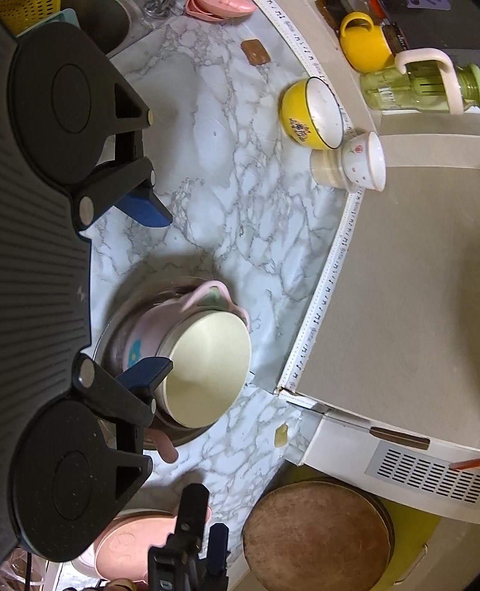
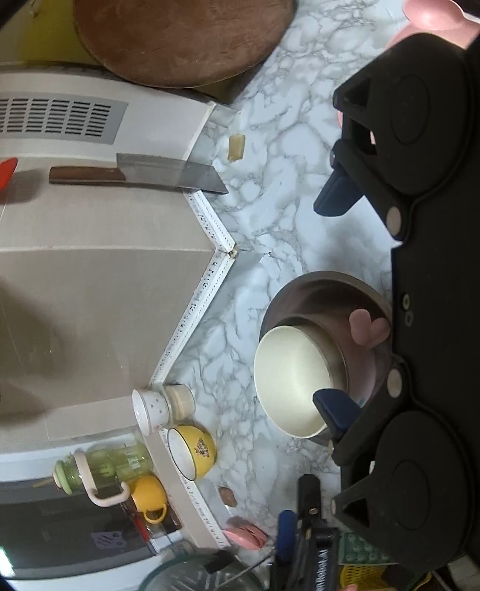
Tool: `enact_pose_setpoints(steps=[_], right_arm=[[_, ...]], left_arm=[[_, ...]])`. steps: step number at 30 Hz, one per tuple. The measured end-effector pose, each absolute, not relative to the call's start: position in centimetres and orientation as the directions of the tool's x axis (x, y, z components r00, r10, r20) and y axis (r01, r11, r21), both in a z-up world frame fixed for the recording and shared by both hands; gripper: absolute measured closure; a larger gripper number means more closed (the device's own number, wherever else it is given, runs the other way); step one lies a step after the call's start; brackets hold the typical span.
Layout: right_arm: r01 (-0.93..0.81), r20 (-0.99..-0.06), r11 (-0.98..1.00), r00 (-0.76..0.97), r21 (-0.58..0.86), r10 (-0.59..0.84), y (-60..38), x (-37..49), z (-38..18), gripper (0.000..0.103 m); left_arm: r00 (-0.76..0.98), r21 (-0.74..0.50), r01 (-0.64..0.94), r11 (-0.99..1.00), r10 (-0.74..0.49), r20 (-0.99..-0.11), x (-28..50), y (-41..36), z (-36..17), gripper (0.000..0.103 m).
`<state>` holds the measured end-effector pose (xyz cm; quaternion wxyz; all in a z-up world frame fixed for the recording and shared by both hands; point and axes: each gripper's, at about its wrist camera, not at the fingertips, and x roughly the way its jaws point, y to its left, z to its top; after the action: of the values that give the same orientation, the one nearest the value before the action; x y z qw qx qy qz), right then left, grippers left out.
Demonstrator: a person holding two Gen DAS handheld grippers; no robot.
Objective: Organize plates and bowls
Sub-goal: 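Move both grippers to the rim of the steel bowl holding the stack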
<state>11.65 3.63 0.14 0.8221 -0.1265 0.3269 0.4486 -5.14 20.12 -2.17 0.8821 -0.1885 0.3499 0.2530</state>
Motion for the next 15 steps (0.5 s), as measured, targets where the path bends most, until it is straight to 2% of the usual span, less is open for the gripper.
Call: enact_pose_setpoints(steps=[9,15], right_arm=[[-0.847,-0.676,0.529,0.368,0.039,0.638,4.9,13.9,-0.4,0.003],[-0.858,-0.721,0.509,0.31,0.069,0.62,6.0,16.5,-1.6,0.003]], left_arm=[[0.583,-0.16,-0.624,0.765,0.32,-0.747,-4.3,20.5,-4.4,0.026],[0.545,-0.156,-0.659,0.735,0.325,-0.773,-3.7,21.0,-6.0,0.026]])
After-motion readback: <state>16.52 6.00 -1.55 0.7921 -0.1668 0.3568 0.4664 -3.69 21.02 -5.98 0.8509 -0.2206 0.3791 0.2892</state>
